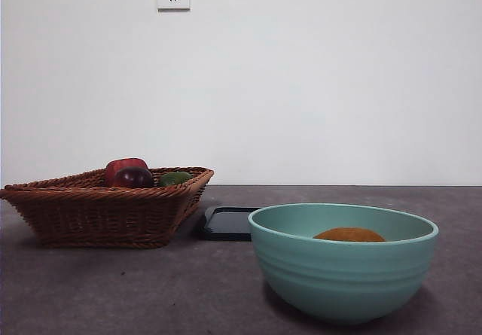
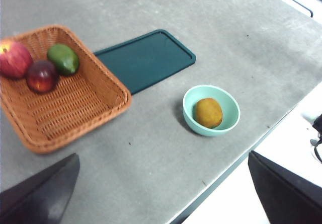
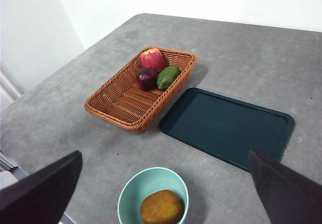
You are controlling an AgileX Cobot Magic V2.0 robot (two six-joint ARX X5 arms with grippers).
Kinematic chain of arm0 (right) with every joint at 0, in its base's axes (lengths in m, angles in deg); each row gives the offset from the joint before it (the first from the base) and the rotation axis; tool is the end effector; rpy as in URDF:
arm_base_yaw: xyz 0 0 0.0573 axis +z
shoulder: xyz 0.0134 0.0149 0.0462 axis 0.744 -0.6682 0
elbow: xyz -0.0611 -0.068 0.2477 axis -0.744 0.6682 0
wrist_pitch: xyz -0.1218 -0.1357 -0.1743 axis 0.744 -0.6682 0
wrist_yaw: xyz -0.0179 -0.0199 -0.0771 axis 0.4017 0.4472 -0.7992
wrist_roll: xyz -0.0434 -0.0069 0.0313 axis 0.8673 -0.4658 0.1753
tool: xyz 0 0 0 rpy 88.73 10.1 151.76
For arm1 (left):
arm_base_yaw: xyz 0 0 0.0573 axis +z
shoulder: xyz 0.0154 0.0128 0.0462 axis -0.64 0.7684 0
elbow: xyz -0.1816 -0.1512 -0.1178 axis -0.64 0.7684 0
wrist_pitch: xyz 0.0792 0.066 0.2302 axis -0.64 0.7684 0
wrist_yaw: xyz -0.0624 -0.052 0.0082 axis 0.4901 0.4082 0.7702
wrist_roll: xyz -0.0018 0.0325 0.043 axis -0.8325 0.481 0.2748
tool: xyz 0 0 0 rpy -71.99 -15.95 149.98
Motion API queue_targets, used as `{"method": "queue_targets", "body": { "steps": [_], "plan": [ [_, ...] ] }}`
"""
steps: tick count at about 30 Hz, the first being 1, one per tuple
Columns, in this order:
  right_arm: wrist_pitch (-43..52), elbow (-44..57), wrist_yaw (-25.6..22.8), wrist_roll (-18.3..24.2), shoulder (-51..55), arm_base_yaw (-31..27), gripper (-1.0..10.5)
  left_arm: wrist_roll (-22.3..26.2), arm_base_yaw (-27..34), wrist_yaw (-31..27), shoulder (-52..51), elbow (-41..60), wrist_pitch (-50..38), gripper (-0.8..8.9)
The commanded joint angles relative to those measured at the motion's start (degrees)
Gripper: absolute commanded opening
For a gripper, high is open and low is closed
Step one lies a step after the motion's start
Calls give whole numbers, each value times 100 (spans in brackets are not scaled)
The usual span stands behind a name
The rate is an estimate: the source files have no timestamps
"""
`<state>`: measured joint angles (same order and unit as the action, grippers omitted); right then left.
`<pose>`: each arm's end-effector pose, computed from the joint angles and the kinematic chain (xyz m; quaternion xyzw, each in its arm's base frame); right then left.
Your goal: Pick up the wifruite, put it on the bowl, pick up the plate, put it on desk
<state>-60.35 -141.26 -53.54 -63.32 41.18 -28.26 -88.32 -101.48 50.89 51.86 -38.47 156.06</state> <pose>0.0453 0.0265 0.3776 0.0624 0.2039 0.3177 0.9239 0.0150 -0.0134 0.3700 0.0203 0.2552 -0.3606 0.8969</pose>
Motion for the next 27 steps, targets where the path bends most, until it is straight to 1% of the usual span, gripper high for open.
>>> {"method": "queue_targets", "body": {
  "steps": [1, 5, 8, 16, 22, 27],
  "plan": [
    [63, -103, -2, -50, -9, 26, 566, -55, -68, 13, -297, 339, -149, 531],
    [68, -103, -2, -44, -9, 26, 566, -50, -68, 13, -575, 719, -205, 531],
    [57, -101, 0, -59, -9, 26, 566, -17, -68, 2, -597, 782, -232, 531],
    [57, -101, -7, -387, -160, 26, 566, 55, -68, -11, -597, 780, -293, 531],
    [46, -101, 33, -472, -831, 31, 566, 55, -68, -11, -597, 780, -295, 531],
    [-164, -101, 59, -527, -1687, 142, 565, 55, -68, -11, -597, 780, -315, 531]
  ]
}}
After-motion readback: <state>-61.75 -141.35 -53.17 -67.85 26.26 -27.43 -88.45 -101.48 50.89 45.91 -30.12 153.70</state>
